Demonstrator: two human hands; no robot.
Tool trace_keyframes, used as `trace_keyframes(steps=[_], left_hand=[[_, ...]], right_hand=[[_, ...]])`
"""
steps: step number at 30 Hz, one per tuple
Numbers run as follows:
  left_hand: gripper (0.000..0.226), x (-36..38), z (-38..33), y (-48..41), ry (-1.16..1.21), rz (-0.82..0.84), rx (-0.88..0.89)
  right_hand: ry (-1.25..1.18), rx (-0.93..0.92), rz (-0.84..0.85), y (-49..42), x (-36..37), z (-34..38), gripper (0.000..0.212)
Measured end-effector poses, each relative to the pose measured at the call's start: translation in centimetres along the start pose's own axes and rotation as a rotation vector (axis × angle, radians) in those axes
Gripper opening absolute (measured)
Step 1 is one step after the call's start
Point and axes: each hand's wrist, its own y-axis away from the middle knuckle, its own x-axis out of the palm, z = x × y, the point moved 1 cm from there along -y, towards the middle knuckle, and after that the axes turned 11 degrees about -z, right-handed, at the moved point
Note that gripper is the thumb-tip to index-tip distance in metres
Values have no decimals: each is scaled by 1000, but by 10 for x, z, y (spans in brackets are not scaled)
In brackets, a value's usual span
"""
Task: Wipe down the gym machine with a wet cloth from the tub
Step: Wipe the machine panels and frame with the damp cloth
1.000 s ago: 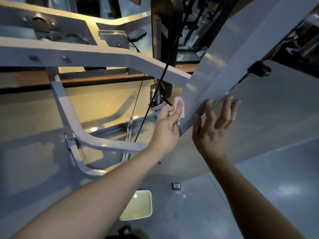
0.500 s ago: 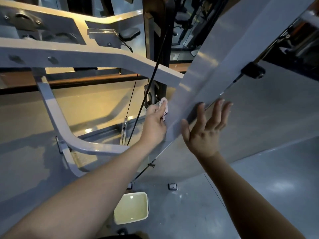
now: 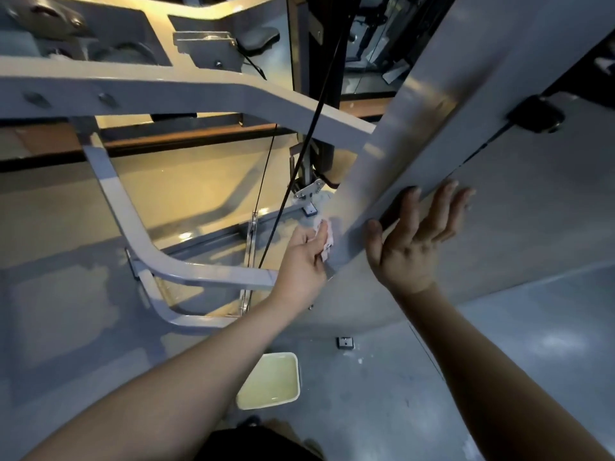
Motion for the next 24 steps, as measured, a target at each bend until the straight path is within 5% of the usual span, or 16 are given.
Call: trace_keyframes(steps=[3, 9, 15, 21, 24], left_hand=[[21, 1, -6, -3, 61, 2, -183], [70, 3, -26, 2, -8, -59, 275], [30, 7, 31, -8, -172, 147, -145], [64, 6, -4, -30, 29, 66, 36], [33, 10, 31, -23, -78, 98, -146]], right_hand=[[21, -9, -7, 0, 0, -1, 73], [-2, 6, -8, -2, -1, 1, 73], [14, 2, -16, -2, -1, 0, 70], [8, 8, -4, -1, -2, 1, 63], [16, 13, 3, -1, -2, 2, 62]])
